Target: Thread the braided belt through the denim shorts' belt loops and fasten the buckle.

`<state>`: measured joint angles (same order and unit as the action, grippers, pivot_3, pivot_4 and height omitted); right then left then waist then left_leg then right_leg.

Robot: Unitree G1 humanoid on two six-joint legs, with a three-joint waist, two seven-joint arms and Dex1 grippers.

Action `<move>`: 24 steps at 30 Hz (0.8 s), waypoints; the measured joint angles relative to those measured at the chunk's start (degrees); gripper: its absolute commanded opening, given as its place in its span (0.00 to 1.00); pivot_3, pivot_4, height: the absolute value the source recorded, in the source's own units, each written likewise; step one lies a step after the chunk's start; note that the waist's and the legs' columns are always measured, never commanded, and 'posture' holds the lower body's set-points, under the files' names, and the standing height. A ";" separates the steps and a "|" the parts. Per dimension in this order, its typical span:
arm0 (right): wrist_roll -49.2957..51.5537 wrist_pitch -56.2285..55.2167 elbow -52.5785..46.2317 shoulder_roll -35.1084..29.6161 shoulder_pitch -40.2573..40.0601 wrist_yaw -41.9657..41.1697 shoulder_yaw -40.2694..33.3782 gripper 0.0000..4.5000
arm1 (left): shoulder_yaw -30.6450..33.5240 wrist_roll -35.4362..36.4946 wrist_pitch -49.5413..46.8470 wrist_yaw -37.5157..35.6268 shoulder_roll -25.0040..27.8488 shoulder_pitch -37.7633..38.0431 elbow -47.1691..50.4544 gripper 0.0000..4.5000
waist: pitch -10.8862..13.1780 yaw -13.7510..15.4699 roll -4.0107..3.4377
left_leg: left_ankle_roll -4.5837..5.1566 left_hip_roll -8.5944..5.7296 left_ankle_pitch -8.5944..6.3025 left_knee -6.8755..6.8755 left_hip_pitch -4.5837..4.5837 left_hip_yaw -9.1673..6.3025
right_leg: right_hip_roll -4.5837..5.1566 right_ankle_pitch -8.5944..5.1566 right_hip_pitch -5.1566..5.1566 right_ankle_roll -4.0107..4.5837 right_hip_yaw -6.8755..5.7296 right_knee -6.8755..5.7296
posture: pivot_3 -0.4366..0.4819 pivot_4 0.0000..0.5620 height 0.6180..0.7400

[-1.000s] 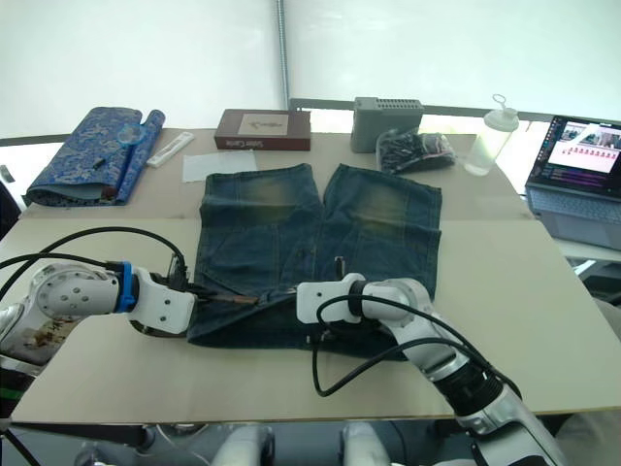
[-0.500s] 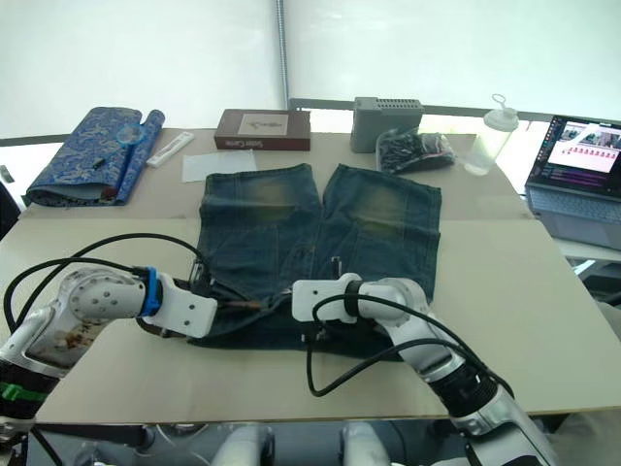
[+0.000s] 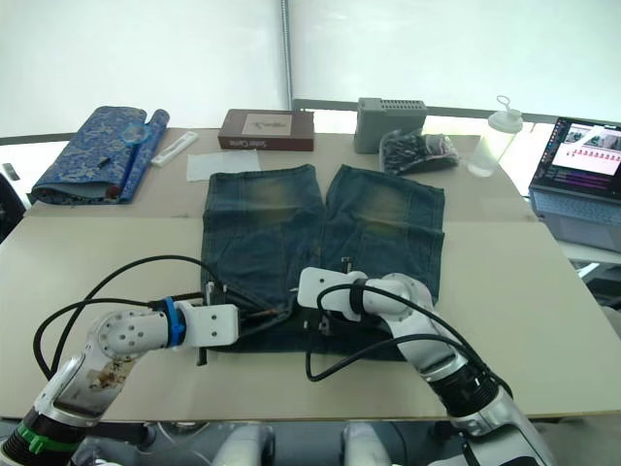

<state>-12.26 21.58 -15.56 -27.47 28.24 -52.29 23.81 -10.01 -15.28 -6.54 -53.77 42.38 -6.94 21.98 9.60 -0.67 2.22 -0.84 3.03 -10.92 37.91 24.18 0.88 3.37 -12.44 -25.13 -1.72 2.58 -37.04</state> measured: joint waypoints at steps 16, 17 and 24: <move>4.33 16.72 -4.64 1.39 0.13 0.09 -2.60 0.08 | 5.80 14.17 -14.96 4.04 -8.07 5.92 6.53 0.00 | 0.00 -0.09 0.00 | 0.00 -0.01 0.00 0.00 0.01 -0.02 | 0.02 -0.02 0.01 0.01 -0.01 0.02 | 0.48 0.27 0.82; 4.71 18.72 -4.84 1.95 0.42 0.38 -2.94 0.08 | 6.21 15.72 -16.06 3.88 -8.23 6.04 6.58 0.00 | 0.00 -0.12 0.00 | 0.00 -0.01 0.00 0.00 0.01 -0.03 | 0.02 -0.02 0.01 0.01 -0.01 0.02 | 0.48 0.27 0.82; 7.85 27.45 -6.00 3.28 2.64 2.38 -4.27 0.08 | 5.72 20.33 -19.33 4.40 -9.31 5.97 7.38 0.00 | 0.00 -0.18 0.00 | 0.00 -0.01 0.00 0.00 0.03 -0.04 | 0.02 -0.02 0.00 0.02 -0.01 0.04 | 0.48 0.27 0.82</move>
<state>-4.41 49.02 -21.55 -24.19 30.88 -49.91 19.54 -4.29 5.05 -25.88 -49.37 33.07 -0.97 29.35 9.60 -0.85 2.22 -0.85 3.01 -10.93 37.91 24.21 0.85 3.39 -12.47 -25.13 -1.70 2.58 -37.00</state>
